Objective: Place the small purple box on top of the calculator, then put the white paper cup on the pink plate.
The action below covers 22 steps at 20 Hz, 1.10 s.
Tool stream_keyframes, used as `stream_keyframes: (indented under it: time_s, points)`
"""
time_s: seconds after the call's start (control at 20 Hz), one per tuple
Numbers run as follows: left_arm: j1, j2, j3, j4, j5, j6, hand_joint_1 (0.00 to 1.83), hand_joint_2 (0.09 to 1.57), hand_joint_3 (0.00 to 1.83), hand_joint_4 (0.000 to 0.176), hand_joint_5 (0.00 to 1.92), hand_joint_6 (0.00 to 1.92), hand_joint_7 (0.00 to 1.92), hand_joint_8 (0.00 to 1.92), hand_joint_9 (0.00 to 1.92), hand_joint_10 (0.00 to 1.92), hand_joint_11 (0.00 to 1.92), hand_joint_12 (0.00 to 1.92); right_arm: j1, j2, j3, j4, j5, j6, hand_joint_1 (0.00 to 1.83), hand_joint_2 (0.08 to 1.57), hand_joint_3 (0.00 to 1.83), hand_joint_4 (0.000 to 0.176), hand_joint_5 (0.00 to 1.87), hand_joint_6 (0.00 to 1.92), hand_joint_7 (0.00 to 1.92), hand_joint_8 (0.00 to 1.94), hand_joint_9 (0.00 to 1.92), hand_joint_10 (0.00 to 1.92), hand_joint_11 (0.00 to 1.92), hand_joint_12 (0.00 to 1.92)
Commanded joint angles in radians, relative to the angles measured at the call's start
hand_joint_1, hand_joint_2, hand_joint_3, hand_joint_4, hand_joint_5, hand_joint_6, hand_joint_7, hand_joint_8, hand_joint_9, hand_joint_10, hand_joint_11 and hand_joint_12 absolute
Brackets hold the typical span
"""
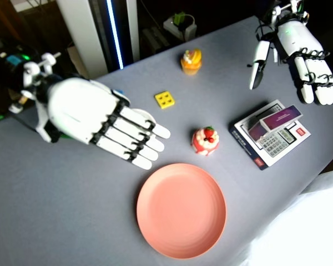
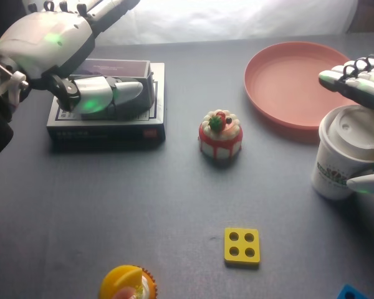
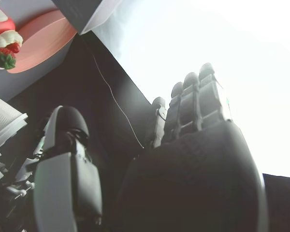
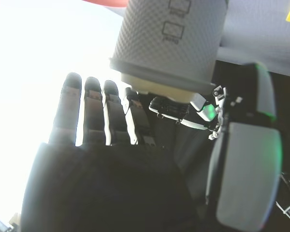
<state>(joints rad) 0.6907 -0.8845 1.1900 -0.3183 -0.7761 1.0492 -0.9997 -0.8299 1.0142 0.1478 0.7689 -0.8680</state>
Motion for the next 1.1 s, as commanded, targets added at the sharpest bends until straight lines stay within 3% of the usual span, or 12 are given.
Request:
stream_keyframes:
  time_s: [0.0,0.05,0.1,0.15,0.25,0.35,0.4,0.45,0.6,0.65,0.8,1.05]
  points:
    - [-0.013,0.002,-0.001,0.017,-0.123,-0.001,0.66,1.13,0.01,0.096,0.05,0.01,0.00,0.00,0.00,0.00,0.00,0.00,0.017,-0.004,0.006,0.006,0.107,0.005,0.75,0.91,0.01,0.000,0.00,0.00,0.00,0.00,0.00,0.00,0.04,0.02]
    - [-0.013,0.002,-0.002,0.017,-0.124,-0.001,0.68,1.14,0.01,0.095,0.05,0.01,0.00,0.00,0.00,0.00,0.00,0.00,0.025,-0.015,0.016,0.006,0.091,0.005,0.75,0.91,0.01,0.012,0.00,0.00,0.00,0.00,0.00,0.00,0.05,0.03]
    - [-0.013,0.002,-0.002,0.017,-0.124,-0.001,0.69,1.15,0.01,0.084,0.05,0.01,0.00,0.00,0.00,0.00,0.00,0.00,0.029,-0.020,0.021,0.006,0.082,0.005,0.76,0.92,0.00,0.033,0.00,0.00,0.00,0.00,0.00,0.00,0.01,0.38]
    - [-0.012,0.002,-0.002,0.017,-0.125,-0.001,0.69,1.15,0.01,0.084,0.05,0.01,0.00,0.00,0.00,0.00,0.00,0.00,0.032,-0.027,0.027,0.006,0.071,0.005,0.76,0.93,0.00,0.075,0.00,0.00,0.00,0.00,0.00,0.00,0.00,0.82]
    - [-0.012,0.002,-0.002,0.016,-0.125,-0.002,0.71,1.15,0.01,0.084,0.06,0.01,0.00,0.00,0.00,0.00,0.00,0.00,0.037,-0.039,0.036,0.006,0.055,0.005,0.81,0.96,0.00,0.020,0.00,0.00,0.00,0.00,0.06,0.03,0.00,0.75]
    - [-0.009,0.002,-0.001,0.013,-0.125,-0.002,0.72,1.15,0.01,0.074,0.06,0.01,0.00,0.00,0.00,0.00,0.00,0.00,0.039,-0.043,0.038,0.006,0.054,0.005,0.91,1.00,0.00,0.011,0.08,0.02,0.13,0.01,0.23,0.19,0.00,1.26]
    - [-0.008,0.002,-0.001,0.013,-0.126,-0.003,0.72,1.16,0.01,0.074,0.06,0.01,0.00,0.00,0.00,0.00,0.00,0.00,0.039,-0.043,0.038,0.005,0.054,0.008,1.05,1.02,0.01,0.000,0.26,0.10,0.34,0.09,0.22,0.78,0.00,1.62]
    - [-0.005,0.002,-0.001,0.011,-0.127,-0.003,0.72,1.16,0.01,0.083,0.06,0.01,0.00,0.00,0.00,0.00,0.00,0.00,0.040,-0.043,0.038,-0.002,0.055,0.015,1.17,1.07,0.01,0.000,0.34,0.28,0.45,0.30,0.26,1.15,0.09,1.76]
    - [0.006,0.005,-0.002,0.005,-0.137,-0.012,0.73,1.15,0.00,0.093,0.07,0.01,0.00,0.00,0.00,0.00,0.00,0.00,0.047,-0.035,0.037,-0.017,0.085,0.042,1.14,1.10,0.01,0.000,0.23,1.01,0.32,1.04,0.30,1.60,0.29,1.91]
    - [0.008,0.005,-0.002,0.003,-0.139,-0.014,0.72,1.14,0.00,0.109,0.07,0.01,0.00,0.00,0.00,0.00,0.00,0.00,0.051,-0.030,0.037,-0.023,0.104,0.058,1.16,1.09,0.00,0.000,0.22,1.05,0.32,1.09,0.35,1.61,0.38,1.90]
    - [0.011,0.005,-0.002,0.002,-0.142,-0.014,0.72,1.15,0.00,0.102,0.07,0.01,0.00,0.00,0.00,0.00,0.00,0.00,0.077,-0.016,0.035,-0.030,0.143,0.065,1.27,1.10,0.00,0.000,0.18,1.03,0.19,1.26,0.28,1.80,0.35,1.92]
    - [0.020,0.005,-0.009,0.005,-0.157,-0.015,0.70,1.16,0.00,0.088,0.07,0.00,0.00,0.00,0.00,0.00,0.00,0.15,0.178,-0.034,0.090,0.004,0.139,0.040,1.24,1.16,0.01,0.000,0.08,0.99,0.09,1.10,0.24,1.68,0.38,1.92]
